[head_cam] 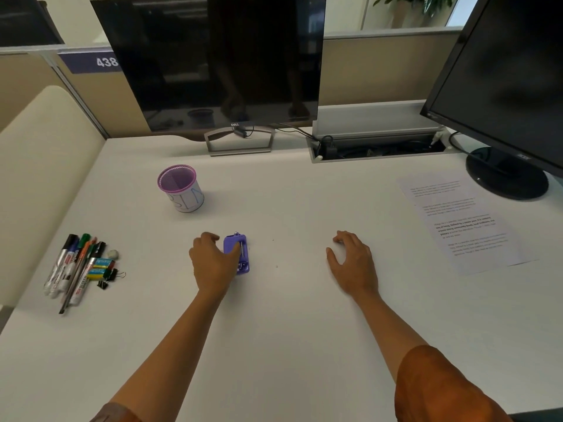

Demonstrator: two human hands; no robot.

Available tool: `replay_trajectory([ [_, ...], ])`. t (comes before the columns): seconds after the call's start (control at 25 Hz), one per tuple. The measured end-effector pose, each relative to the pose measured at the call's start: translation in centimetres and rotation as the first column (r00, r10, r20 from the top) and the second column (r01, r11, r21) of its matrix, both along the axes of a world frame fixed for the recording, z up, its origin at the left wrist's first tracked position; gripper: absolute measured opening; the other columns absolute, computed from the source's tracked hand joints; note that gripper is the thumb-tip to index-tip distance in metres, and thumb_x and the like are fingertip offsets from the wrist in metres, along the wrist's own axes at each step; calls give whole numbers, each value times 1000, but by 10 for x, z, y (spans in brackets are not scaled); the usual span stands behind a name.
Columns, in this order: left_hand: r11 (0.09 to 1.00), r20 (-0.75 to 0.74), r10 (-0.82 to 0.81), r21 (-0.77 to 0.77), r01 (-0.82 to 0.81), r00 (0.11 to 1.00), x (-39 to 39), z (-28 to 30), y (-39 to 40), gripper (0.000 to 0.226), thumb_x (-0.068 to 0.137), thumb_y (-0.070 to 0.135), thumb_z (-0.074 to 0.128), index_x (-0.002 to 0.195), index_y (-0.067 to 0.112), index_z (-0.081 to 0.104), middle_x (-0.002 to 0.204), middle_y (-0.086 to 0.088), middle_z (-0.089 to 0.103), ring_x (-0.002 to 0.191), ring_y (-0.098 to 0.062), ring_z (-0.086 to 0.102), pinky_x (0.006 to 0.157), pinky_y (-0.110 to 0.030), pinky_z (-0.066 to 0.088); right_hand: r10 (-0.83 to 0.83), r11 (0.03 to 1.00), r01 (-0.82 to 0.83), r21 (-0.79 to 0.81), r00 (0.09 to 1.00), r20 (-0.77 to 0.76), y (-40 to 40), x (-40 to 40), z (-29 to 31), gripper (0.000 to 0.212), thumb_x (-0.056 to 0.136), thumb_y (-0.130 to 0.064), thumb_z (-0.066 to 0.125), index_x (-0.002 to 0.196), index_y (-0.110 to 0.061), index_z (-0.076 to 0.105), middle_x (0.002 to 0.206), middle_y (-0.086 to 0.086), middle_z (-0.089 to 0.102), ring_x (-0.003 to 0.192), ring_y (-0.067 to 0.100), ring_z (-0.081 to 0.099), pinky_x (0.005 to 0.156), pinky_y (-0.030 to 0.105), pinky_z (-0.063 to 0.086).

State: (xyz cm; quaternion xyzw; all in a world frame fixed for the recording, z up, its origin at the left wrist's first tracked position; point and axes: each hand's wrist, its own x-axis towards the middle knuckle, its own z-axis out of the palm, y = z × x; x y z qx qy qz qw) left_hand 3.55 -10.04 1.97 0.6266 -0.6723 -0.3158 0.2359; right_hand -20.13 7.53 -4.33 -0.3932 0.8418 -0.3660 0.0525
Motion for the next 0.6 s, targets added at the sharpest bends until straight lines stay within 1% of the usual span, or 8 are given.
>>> replay_trajectory([
  [0.08, 955, -12, -161, -256, 152, 987, -5, 4, 11, 36, 80, 24, 79, 108, 14, 59, 106, 2, 55, 101, -19, 49, 78, -32, 46, 2, 1000, -2, 3, 1000, -4, 0, 0, 0, 27, 90, -34, 64, 116, -26, 60, 127, -15, 60, 117, 18, 57, 98, 24, 42],
  [0.12, 912, -18, -279, -317, 259, 960, -11, 4, 21, 31, 80, 21, 79, 104, 15, 60, 103, 2, 56, 97, -17, 49, 79, -28, 43, -2, 1000, 2, 4, 1000, -1, 0, 0, 0, 28, 91, -34, 64, 117, -26, 59, 127, -15, 60, 117, 18, 57, 98, 23, 41],
  [0.16, 881, -18, -385, -305, 362, 923, -17, 2, 33, 28, 81, 19, 78, 103, 15, 62, 101, 3, 57, 92, -15, 51, 78, -26, 43, -3, 1000, 3, 4, 1000, 2, 0, -1, 0, 28, 91, -34, 64, 117, -26, 59, 126, -16, 60, 116, 17, 57, 97, 23, 41],
  [0.24, 855, -30, -500, -177, 488, 865, -26, -8, 56, 27, 83, 17, 77, 106, 14, 64, 104, 3, 58, 91, -14, 55, 79, -25, 47, 1, 1000, -1, 2, 1000, 3, 0, 0, 1, 27, 91, -35, 63, 117, -28, 58, 125, -16, 60, 116, 17, 56, 97, 23, 42],
  [0.32, 863, -17, -500, -96, 496, 866, -31, -23, 66, 28, 85, 17, 75, 110, 11, 66, 109, 1, 59, 94, -16, 58, 83, -25, 48, 2, 1000, -2, 5, 1000, 5, 1, 0, 0, 26, 91, -36, 63, 115, -29, 58, 127, -18, 59, 117, 17, 56, 96, 22, 41],
  [0.4, 887, -14, -457, -79, 455, 889, -34, -31, 65, 25, 85, 16, 75, 107, 7, 68, 106, -2, 60, 95, -19, 60, 84, -25, 47, -2, 1000, 2, 12, 1000, 4, 1, -1, 0, 26, 91, -37, 63, 115, -30, 58, 127, -19, 58, 116, 16, 55, 95, 21, 40],
  [0.48, 906, -13, -418, -76, 416, 908, -36, -32, 61, 19, 85, 16, 75, 101, 5, 70, 100, -2, 61, 92, -19, 60, 80, -23, 45, -3, 1000, 3, 8, 1000, 3, 0, -1, 0, 25, 91, -37, 63, 114, -30, 57, 125, -19, 59, 115, 15, 55, 94, 21, 39],
  [0.6, 924, -10, -378, -72, 376, 926, -40, -31, 60, 13, 85, 15, 76, 93, 5, 72, 96, -1, 61, 82, -14, 59, 70, -14, 39, -1, 1000, 1, -1, 1000, 6, 0, -1, 0, 25, 90, -36, 63, 113, -30, 57, 123, -19, 59, 113, 14, 56, 94, 21, 40],
])
